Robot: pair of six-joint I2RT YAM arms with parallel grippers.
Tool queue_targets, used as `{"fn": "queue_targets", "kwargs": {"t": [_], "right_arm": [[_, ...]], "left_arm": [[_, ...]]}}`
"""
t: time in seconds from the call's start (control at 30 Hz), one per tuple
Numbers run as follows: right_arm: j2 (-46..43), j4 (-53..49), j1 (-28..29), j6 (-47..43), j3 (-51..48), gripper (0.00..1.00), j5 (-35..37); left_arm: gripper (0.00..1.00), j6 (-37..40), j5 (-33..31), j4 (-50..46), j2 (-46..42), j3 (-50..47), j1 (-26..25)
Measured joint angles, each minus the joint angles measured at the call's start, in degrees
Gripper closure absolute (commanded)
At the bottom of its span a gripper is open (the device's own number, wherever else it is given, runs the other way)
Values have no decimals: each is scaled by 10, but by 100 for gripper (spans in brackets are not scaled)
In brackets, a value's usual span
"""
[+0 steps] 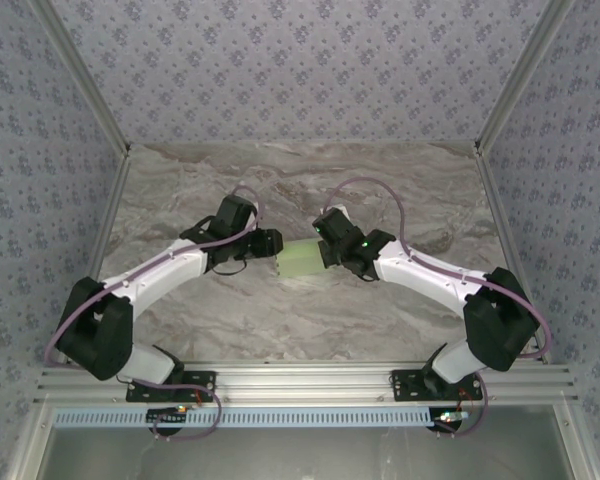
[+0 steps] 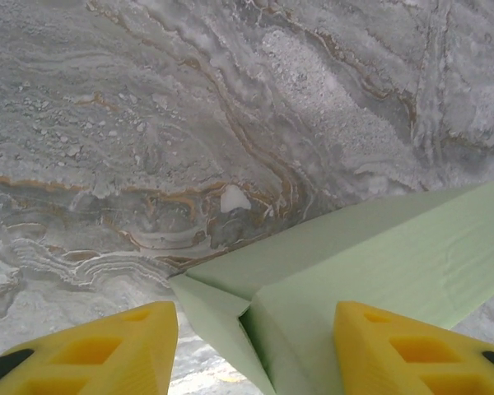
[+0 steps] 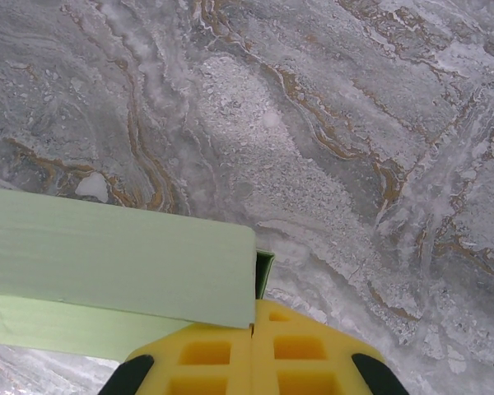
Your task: Fold the paper box
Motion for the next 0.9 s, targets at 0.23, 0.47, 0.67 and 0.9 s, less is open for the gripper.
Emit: {"fn": "queue_targets", "kwargs": {"t": [0.23,0.47,0.67,0.9], "right_arm": [[0,1,0,2,-1,92,2],[-2,-8,-3,2,-5,75,0],[-22,-10,-16,-9,-5,61,-38],[-63,-12,-36,-20,-5,52,-108]], "left_arm": [[61,-31,11,63,0,-38,-12],[68,-44,8,135,-1,-78,-14],[70,-48,-5,163,-3,-90,-16],[71,-48,-21,165,-5,-92,-29]]}}
